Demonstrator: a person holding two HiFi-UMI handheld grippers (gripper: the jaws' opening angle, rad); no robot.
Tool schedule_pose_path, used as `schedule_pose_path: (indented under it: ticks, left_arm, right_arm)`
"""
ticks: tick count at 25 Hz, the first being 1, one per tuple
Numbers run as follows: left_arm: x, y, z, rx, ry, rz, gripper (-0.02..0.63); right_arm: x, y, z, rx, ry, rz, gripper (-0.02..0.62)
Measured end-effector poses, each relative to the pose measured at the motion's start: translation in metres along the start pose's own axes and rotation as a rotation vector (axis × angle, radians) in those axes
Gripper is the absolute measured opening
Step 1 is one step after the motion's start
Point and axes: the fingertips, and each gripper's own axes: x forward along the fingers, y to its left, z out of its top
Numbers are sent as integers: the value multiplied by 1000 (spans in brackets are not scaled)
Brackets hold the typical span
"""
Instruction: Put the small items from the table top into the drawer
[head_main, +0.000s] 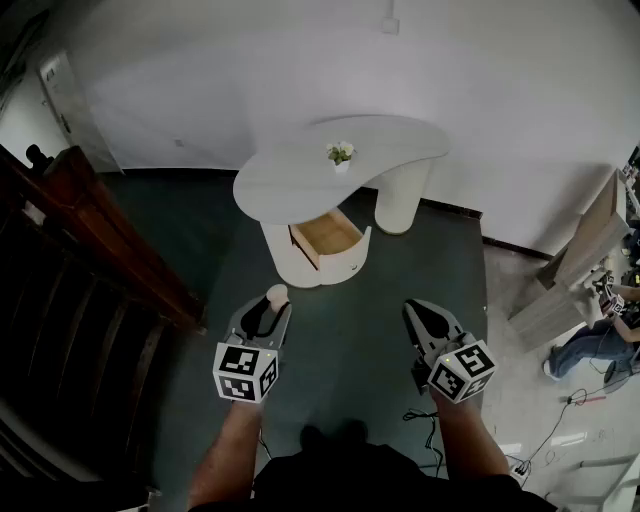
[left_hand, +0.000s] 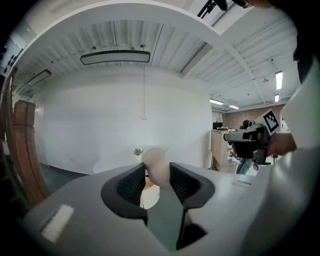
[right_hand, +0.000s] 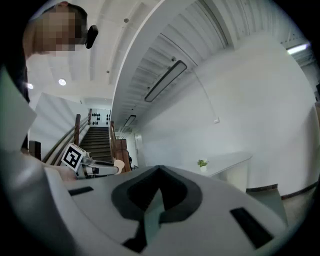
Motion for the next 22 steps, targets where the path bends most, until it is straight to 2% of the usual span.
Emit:
schedule_pose_path:
  ticks: [8,12,17,22]
  left_arm:
    - [0,-9,21,-55,-98,-56,156]
    - [3,-12,27,-39,-91,-48,156]
    - [6,-22,24,-27,-71,-25,156]
    - [7,-34,15,-33,-44,-15,156]
  right_arm:
    - [-2,-11,6,-10,-14,-6,11]
    - [-6,-15,9,-7,-18,-3,11]
    - [-19,-30,-1,-9,22,-43,11]
    - [-29,-38,-14,20,42,-30,11]
